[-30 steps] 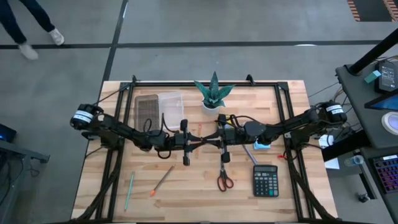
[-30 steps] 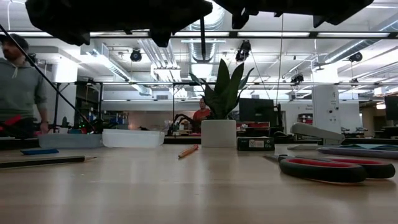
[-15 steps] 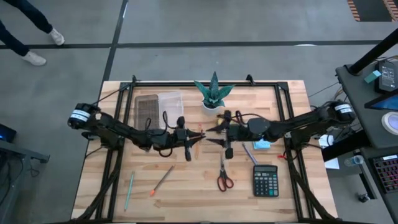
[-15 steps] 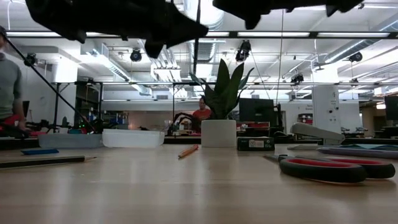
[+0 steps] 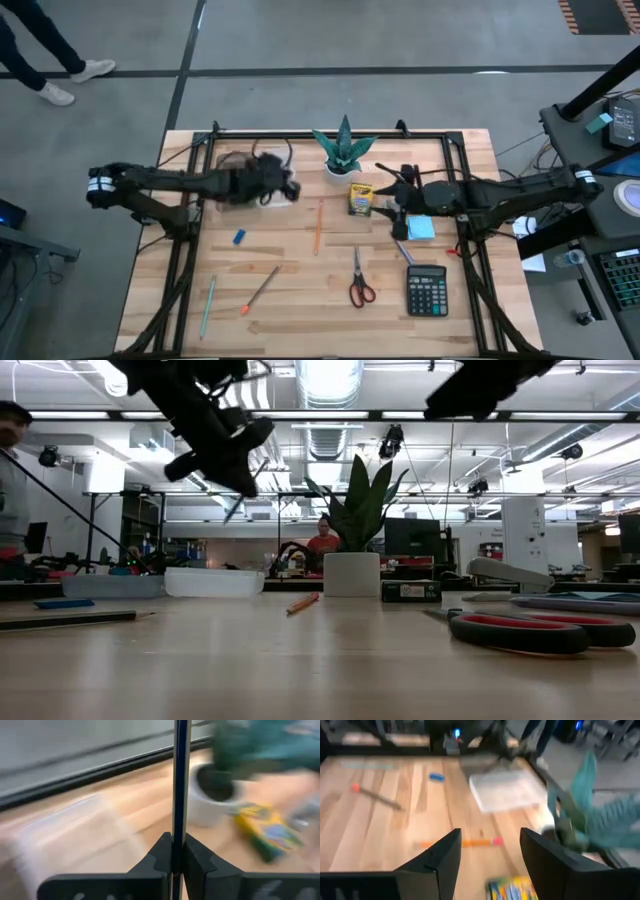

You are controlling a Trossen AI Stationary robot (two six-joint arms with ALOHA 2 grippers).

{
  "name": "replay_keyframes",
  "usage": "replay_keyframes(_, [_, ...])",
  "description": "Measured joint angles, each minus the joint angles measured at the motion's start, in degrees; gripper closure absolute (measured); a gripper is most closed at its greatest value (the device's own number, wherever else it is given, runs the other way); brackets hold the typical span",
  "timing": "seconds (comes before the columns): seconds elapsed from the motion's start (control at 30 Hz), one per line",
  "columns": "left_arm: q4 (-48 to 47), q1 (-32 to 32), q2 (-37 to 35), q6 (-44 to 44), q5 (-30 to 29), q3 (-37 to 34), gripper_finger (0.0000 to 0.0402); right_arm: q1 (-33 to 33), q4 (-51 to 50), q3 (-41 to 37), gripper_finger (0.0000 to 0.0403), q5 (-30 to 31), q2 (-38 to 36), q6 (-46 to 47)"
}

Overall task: Pack school essentials
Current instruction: Put the right black pencil into the black supply box

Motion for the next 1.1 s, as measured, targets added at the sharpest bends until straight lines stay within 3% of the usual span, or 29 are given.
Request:
replay_keyframes(0.13, [-9.3,6.6,1.4,-2.7,4.3,3.9,0.0399,0.0,-7.0,-0.1,0.0218,0.0,-1.2,1.6])
replay_keyframes(0.3, [-9.6,14.2,4.6,-5.9,18.8,4.2,0.0399,0.0,-12.6,-0.3,0.0221,0.0,-1.2,1.8])
replay_keyframes(0.4, [-10.2,17.6,6.9,-8.7,24.2,3.8,0.0397,0.0,-15.0,-0.6,0.0219,0.0,-1.1,1.8])
replay_keyframes(1.1, [-12.5,22.1,11.1,-10.2,27.1,4.2,0.0384,0.0,-14.5,-1.8,0.0217,0.0,-1.1,-1.2])
